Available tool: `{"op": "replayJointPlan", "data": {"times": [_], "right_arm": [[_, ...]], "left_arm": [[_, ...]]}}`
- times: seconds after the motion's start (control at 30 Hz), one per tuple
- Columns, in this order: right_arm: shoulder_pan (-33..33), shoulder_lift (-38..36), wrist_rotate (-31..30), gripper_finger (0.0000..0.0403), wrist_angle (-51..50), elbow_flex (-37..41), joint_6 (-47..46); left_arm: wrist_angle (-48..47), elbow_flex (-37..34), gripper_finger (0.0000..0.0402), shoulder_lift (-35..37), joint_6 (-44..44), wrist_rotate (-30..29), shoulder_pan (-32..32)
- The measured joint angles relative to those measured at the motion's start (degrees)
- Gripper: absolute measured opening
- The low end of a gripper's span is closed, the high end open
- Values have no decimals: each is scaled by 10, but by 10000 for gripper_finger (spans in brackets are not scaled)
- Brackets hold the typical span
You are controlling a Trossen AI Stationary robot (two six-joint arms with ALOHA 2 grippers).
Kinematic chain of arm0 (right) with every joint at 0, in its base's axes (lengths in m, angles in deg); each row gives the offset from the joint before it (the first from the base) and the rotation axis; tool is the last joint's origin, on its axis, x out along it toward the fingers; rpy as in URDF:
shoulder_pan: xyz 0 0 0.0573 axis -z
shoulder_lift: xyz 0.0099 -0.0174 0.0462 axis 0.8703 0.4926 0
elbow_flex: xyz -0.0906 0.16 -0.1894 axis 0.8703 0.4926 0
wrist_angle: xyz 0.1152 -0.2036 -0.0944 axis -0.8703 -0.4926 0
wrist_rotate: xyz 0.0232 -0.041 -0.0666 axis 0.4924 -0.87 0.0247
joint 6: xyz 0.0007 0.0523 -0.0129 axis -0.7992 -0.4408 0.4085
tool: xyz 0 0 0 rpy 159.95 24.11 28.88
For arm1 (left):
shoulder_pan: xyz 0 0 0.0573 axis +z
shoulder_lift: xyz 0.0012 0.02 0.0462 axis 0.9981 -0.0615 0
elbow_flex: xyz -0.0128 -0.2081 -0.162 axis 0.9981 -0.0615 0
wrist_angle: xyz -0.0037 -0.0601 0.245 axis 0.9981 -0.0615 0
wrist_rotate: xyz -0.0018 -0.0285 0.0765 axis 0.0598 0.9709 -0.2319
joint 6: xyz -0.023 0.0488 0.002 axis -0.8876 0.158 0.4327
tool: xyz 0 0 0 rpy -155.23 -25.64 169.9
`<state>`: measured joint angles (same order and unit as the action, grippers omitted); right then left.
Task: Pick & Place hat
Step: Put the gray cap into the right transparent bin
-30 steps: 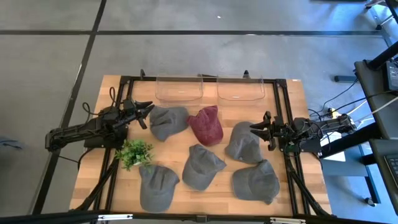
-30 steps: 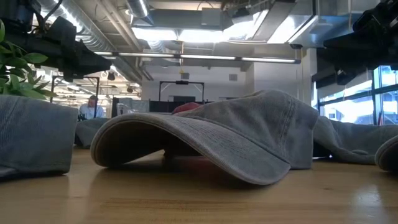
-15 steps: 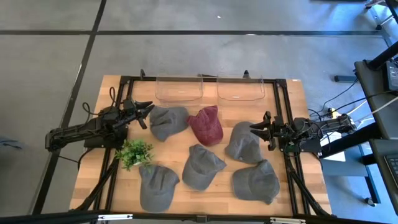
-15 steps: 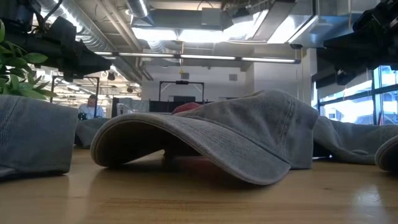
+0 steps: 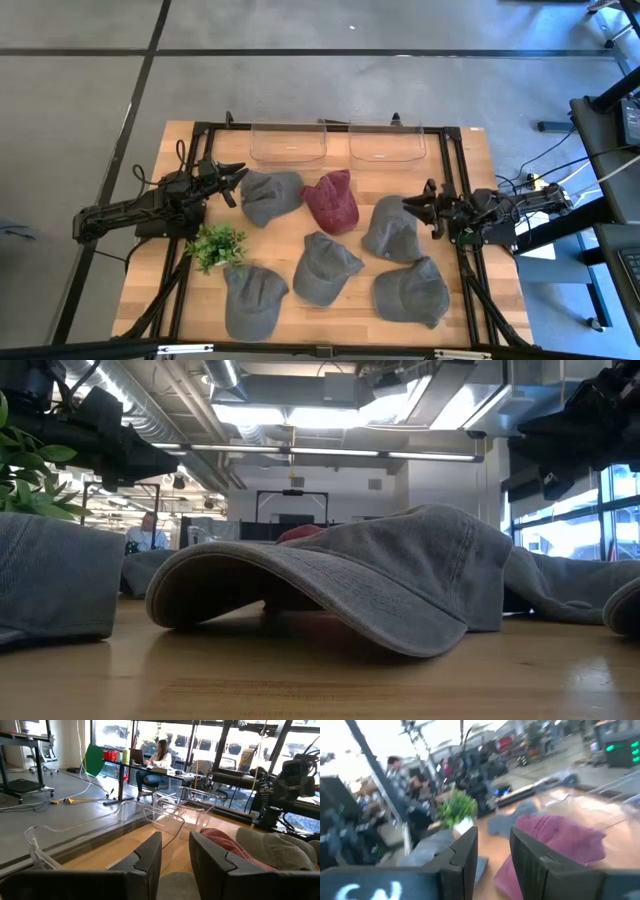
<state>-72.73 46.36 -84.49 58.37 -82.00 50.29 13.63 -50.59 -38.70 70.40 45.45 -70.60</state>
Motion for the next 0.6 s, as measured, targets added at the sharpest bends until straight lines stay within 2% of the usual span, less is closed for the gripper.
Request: {"op": "replayJointPlan", "data": {"times": [0.17,0.27,0.47,0.6], "right_arm": [[0,0,-88,118,31,0,-48],[0,0,-112,136,27,0,-78],[0,2,-134,212,20,0,-117],[1,2,-206,259,20,0,-122]], "left_arm": [[0,0,95,0,0,0,0],[0,0,95,0,0,0,0],[0,0,95,0,0,0,0],[0,0,95,0,0,0,0]]}}
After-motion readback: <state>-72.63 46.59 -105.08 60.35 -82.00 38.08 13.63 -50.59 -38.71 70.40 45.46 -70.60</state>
